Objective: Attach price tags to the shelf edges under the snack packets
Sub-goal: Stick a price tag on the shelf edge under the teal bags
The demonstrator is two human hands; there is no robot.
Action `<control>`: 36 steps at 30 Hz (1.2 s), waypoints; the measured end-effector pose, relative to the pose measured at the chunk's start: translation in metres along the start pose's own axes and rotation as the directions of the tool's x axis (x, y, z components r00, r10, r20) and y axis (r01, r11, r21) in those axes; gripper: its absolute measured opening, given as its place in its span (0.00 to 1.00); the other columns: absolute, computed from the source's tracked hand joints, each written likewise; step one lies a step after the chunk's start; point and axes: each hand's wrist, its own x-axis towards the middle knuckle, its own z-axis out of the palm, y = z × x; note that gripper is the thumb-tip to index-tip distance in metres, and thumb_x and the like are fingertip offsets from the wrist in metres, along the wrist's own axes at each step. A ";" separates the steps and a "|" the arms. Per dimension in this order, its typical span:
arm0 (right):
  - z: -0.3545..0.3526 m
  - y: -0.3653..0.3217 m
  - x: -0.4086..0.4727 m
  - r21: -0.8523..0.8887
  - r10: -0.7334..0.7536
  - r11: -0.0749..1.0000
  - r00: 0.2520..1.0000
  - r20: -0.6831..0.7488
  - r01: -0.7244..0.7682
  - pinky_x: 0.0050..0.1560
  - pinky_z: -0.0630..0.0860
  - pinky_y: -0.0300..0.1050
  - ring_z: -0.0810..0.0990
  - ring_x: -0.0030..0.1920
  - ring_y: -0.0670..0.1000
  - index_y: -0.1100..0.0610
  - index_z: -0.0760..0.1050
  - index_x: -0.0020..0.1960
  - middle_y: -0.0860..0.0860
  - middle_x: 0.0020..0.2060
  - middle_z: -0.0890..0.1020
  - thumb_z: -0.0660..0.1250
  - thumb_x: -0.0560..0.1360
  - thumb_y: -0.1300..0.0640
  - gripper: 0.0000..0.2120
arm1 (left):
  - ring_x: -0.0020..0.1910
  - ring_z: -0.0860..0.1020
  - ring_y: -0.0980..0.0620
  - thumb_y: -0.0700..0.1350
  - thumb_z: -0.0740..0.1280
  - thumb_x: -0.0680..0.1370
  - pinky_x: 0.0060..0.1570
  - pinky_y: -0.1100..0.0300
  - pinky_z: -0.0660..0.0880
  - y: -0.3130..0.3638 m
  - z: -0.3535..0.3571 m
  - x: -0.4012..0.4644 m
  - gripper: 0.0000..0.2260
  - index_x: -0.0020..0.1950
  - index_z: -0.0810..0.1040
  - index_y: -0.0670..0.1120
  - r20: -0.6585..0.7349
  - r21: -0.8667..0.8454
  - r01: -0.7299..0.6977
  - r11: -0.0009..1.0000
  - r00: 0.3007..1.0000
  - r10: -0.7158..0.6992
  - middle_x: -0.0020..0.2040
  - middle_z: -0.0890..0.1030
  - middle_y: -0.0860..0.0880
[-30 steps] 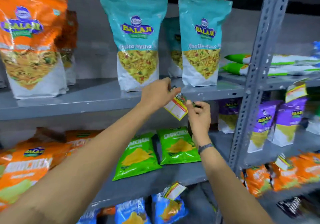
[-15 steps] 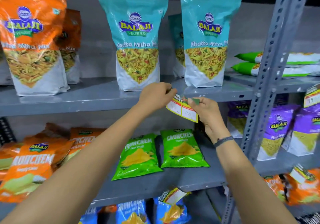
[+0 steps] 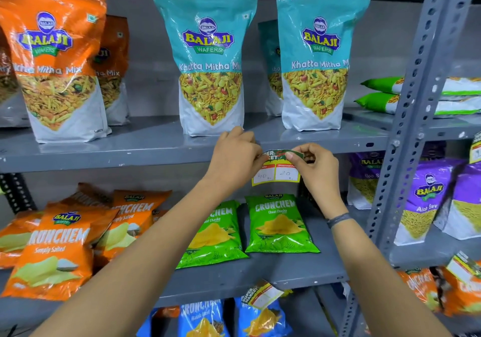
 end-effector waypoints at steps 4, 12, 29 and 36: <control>0.000 -0.004 0.008 0.020 -0.015 1.000 0.999 -0.045 0.016 0.34 0.69 0.23 0.76 0.34 0.47 0.52 0.77 0.38 0.48 0.33 0.79 0.74 0.70 0.56 0.06 | 0.45 0.73 0.42 0.51 0.62 0.77 0.38 0.56 0.60 0.002 -0.003 0.005 0.15 0.41 0.81 0.43 -0.014 -0.066 0.051 0.996 0.999 -0.052 0.39 0.79 0.43; 0.005 0.002 0.020 -0.045 0.009 0.999 0.998 -0.063 -0.012 0.30 0.68 0.28 0.70 0.28 0.42 0.54 0.76 0.40 0.43 0.28 0.73 0.74 0.69 0.55 0.07 | 0.41 0.77 0.43 0.65 0.62 0.73 0.33 0.57 0.63 0.018 -0.001 0.026 0.26 0.30 0.70 0.44 -0.007 0.049 0.250 0.967 0.968 -0.250 0.33 0.78 0.43; 0.020 0.086 -0.131 0.010 0.177 0.984 0.983 -0.055 -0.177 0.45 0.79 0.56 0.78 0.41 0.56 0.56 0.75 0.51 0.57 0.42 0.80 0.66 0.75 0.59 0.05 | 0.37 0.76 0.42 0.54 0.61 0.77 0.35 0.54 0.68 0.063 0.081 -0.131 0.13 0.36 0.69 0.49 -0.069 -0.505 0.532 0.680 0.760 -0.647 0.33 0.78 0.46; 0.054 0.140 -0.215 -0.338 0.341 0.921 0.822 0.455 -0.195 0.56 0.76 0.57 0.77 0.56 0.60 0.57 0.77 0.58 0.57 0.53 0.81 0.66 0.75 0.58 0.11 | 0.53 0.78 0.33 0.44 0.65 0.77 0.52 0.43 0.75 0.081 0.180 -0.268 0.14 0.50 0.77 0.31 0.868 -0.086 0.976 0.201 0.173 -0.466 0.51 0.80 0.28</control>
